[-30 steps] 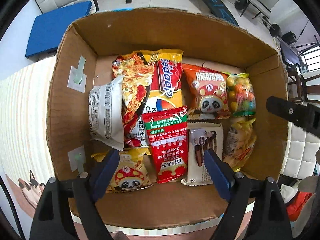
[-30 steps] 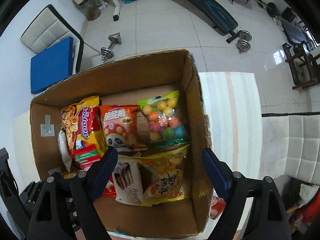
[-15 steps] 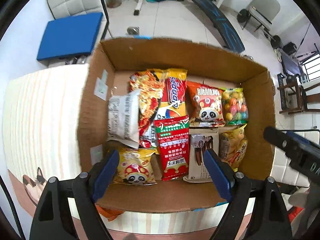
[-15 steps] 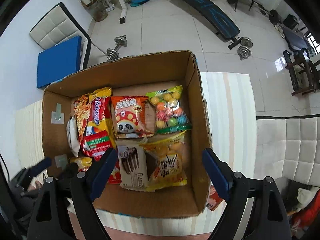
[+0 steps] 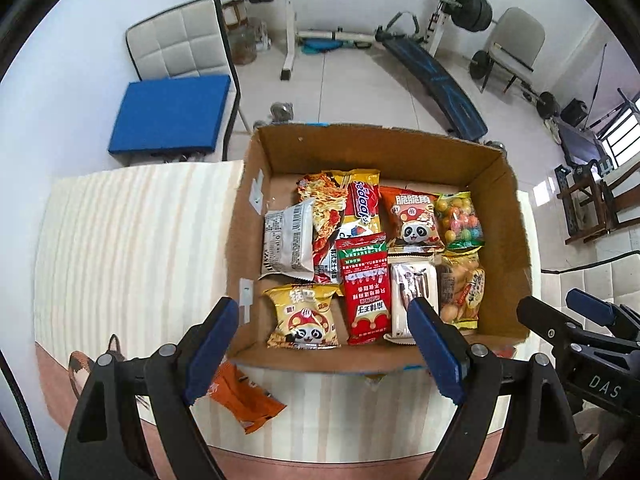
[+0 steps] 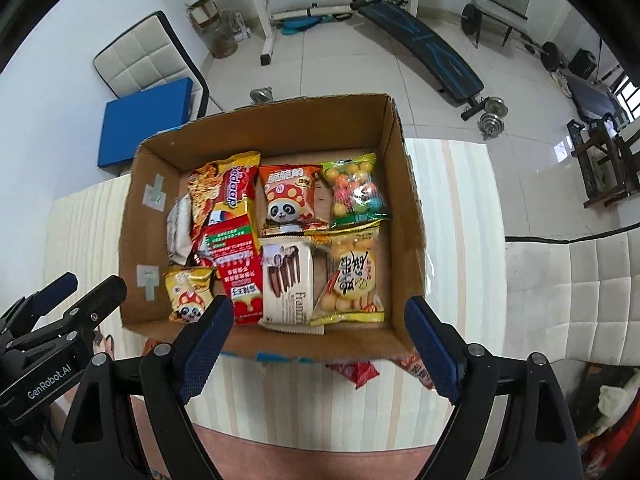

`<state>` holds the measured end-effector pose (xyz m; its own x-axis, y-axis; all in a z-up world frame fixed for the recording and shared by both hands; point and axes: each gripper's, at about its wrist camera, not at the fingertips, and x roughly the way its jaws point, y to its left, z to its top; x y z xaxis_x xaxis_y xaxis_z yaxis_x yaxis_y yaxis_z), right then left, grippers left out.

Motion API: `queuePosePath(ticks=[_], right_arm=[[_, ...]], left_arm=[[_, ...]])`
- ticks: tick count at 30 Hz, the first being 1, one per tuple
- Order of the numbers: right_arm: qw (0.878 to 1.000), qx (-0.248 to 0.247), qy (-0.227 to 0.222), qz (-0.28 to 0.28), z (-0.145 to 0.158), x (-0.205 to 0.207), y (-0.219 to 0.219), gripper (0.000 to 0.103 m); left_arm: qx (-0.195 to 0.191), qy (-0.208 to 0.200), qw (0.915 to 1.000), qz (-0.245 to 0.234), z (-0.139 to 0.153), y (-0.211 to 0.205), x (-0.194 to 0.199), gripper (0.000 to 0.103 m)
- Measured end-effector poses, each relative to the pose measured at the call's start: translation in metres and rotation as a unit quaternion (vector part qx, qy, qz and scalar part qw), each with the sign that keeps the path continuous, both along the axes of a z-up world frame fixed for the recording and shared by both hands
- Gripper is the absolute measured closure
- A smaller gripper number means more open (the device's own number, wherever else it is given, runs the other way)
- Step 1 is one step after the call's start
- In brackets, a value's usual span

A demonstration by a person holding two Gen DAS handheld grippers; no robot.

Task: Organize snacks
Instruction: 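Move both tools back toward the remaining snacks on the table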

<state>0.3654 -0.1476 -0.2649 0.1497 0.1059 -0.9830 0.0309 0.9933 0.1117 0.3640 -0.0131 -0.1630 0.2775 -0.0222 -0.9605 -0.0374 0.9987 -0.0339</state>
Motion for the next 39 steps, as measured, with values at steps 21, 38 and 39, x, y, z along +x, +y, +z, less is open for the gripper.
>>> queuePosePath(ticks=[21,38,39], right_arm=[[0.996,-0.002,-0.091,0.005,0.076,-0.109,0.005,0.014],[0.996,0.079,0.024,-0.031,-0.066,-0.107,0.043,0.010],[0.996,0.078,0.030,-0.036,-0.078,-0.105,0.046,0.010]], left_arm=[[-0.006,-0.080,0.9968,0.002,0.057,0.014,-0.094,0.017],[0.006,-0.024,0.9959,0.087,-0.036,0.096,-0.109,0.008],[0.001,-0.005,0.9946,0.104,-0.051,0.108,-0.109,0.008]])
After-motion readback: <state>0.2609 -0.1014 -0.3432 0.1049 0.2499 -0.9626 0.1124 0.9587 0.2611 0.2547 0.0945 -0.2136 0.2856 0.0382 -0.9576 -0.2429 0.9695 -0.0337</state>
